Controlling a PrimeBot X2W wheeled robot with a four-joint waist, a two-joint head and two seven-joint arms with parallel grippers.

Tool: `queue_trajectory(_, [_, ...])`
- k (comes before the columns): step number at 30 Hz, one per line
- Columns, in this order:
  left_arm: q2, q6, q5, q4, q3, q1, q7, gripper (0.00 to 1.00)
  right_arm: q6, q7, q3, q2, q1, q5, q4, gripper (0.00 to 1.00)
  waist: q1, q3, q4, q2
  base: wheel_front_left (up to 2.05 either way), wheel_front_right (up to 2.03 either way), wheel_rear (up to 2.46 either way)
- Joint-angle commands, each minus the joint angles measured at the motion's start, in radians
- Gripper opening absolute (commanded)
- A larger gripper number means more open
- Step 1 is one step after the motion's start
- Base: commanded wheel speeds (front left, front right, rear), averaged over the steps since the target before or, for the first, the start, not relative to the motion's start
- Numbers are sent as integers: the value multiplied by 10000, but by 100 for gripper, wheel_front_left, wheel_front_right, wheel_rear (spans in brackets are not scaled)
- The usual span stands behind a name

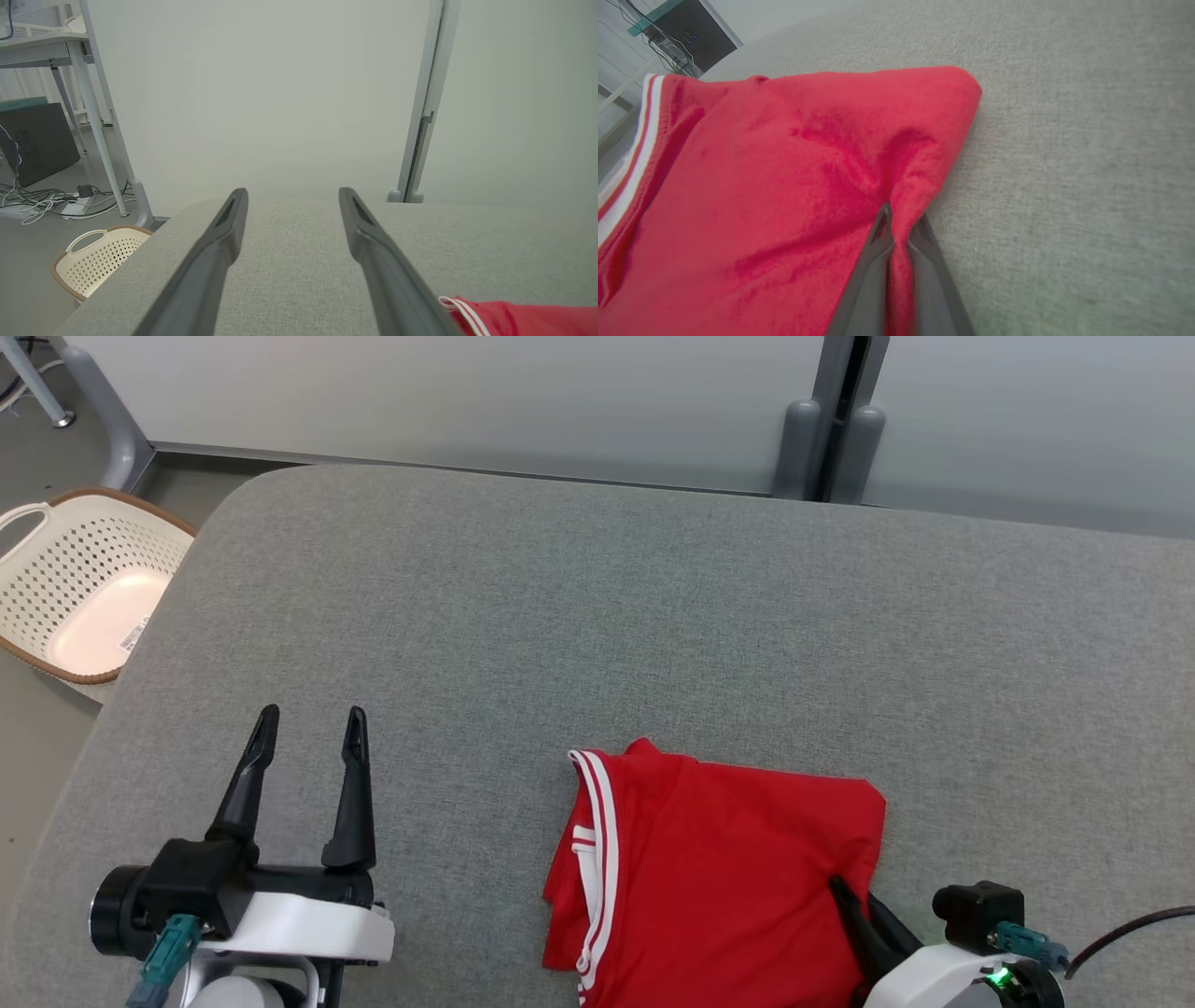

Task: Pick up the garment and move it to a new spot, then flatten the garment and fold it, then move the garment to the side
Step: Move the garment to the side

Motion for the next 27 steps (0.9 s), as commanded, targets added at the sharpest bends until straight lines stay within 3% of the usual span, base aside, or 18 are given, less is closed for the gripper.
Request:
queue_trajectory(1, [0, -74, 119, -102, 150, -64, -59, 100, -25, -34, 113, -161, 40, 1, 167, 0, 0, -11, -82, 0, 0, 0, 0])
queue_trajectory(13, [-290, -439, 888, -700, 825, 167, -56, 100, -25, -277, 254, -1540, -127, -581, -1262, 0, 0, 22, -1163, 0, 0, 0, 0])
queue_trajectory(27, [-389, -1084, 1529, -1012, 759, -782, -56, 100, -24, 457, 27, -3783, -2354, -866, -2417, 0, 0, 1350, -3779, 0, 0, 0, 0])
